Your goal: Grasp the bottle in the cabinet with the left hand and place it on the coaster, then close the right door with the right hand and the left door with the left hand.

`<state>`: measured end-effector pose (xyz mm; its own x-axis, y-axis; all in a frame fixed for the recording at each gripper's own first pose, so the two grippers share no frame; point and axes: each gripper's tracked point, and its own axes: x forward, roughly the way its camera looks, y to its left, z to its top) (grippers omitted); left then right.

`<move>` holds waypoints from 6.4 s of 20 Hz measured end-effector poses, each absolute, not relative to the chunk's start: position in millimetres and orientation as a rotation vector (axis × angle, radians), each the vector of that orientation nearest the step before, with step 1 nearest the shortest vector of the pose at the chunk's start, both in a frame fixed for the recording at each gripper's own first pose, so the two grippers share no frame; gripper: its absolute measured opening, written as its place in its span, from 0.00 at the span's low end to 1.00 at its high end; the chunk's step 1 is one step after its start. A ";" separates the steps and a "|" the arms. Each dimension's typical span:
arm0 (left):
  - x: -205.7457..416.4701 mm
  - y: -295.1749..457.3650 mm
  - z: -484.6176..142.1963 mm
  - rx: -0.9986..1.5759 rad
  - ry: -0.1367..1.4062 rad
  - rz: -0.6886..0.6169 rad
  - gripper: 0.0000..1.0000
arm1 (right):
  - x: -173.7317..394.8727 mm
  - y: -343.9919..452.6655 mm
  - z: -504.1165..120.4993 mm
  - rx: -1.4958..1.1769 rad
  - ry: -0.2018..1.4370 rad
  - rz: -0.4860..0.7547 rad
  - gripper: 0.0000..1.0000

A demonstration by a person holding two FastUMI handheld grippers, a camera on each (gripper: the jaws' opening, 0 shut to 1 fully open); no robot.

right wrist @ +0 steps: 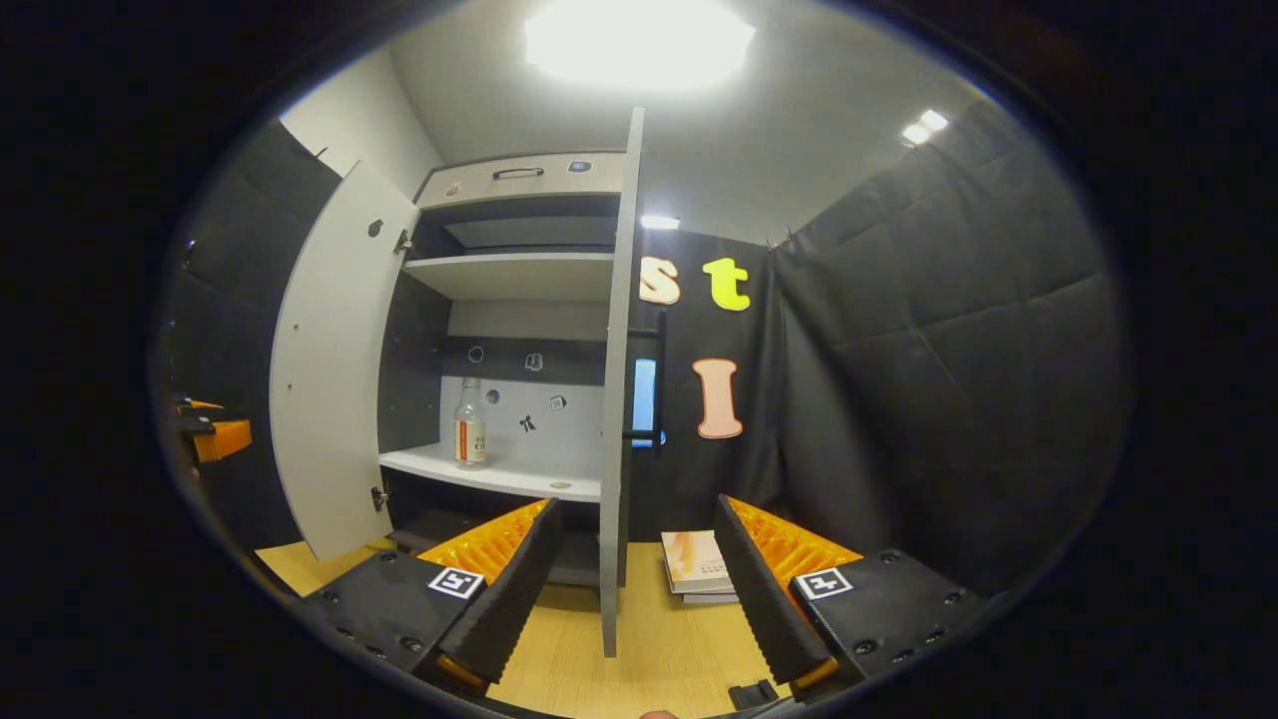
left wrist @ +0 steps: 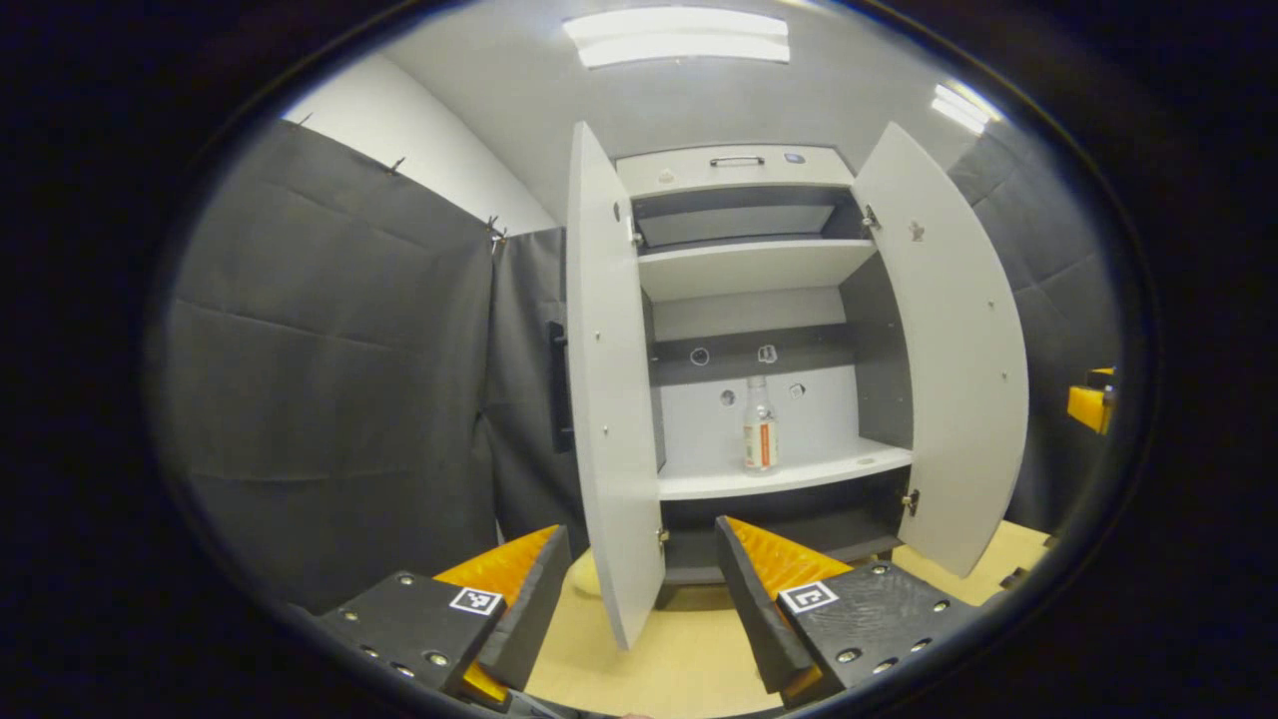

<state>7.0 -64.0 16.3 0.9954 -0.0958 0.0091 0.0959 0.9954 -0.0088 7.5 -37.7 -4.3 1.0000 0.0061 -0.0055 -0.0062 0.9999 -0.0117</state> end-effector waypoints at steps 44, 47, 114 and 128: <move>332.3 -265.8 80.9 -0.074 -0.005 -0.385 0.84 | 73.8 -160.8 -39.6 -0.035 0.069 -0.378 0.97; 355.8 -274.3 77.1 -0.067 0.002 -0.395 0.86 | 75.2 -162.8 -42.5 -0.049 0.080 -0.407 0.96; 140.0 -252.9 -117.1 -0.098 0.073 -0.361 0.40 | 7.8 -129.7 -99.9 -0.007 0.145 -0.061 0.97; 107.3 -278.0 -223.3 -0.082 0.172 -0.377 0.40 | -4.7 -137.2 -115.3 -0.056 0.199 -0.076 0.98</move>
<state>107.3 -278.0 -223.3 0.9154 -0.3730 -0.1515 0.3592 0.9266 -0.1114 -4.7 -137.2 -115.3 0.9774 -0.0813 -0.1954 0.0702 0.9955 -0.0629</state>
